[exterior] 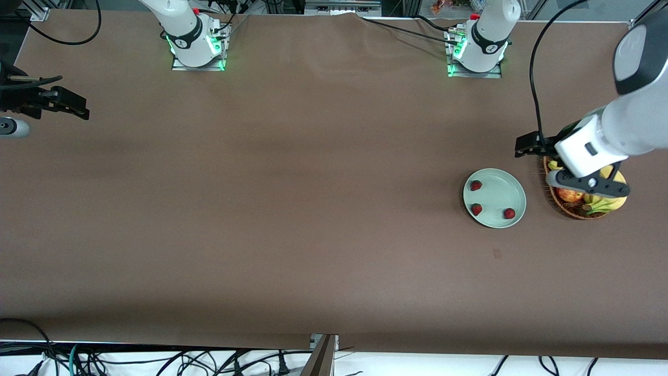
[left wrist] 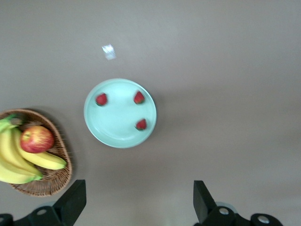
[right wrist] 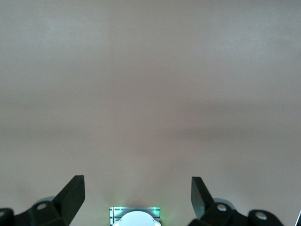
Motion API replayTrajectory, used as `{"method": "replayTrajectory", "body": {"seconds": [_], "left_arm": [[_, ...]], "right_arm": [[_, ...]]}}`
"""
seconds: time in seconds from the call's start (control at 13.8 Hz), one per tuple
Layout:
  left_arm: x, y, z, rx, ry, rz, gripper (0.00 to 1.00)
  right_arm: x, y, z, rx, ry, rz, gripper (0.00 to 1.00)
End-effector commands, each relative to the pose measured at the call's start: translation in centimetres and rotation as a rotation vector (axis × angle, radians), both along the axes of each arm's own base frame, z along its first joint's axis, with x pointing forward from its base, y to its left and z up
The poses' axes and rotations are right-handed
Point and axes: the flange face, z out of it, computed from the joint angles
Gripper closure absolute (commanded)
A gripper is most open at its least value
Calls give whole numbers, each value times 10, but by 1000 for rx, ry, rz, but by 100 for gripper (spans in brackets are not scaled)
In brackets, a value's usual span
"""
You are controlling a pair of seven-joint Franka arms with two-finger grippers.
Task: Collect all strawberries into plate
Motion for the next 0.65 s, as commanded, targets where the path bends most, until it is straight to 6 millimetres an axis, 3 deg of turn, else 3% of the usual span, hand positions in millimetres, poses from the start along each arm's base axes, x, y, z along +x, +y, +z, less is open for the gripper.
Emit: {"method": "replayTrajectory", "body": {"seconds": [0.0, 0.22, 0.58], "left_arm": [[-44, 7, 15, 28, -107, 39, 0], [-52, 24, 18, 33, -104, 84, 0], [-73, 27, 28, 42, -88, 88, 0]], "right_arm": [[2, 1, 6, 3, -9, 5, 0], [2, 1, 6, 5, -9, 5, 0], [2, 1, 7, 5, -9, 6, 0]]}}
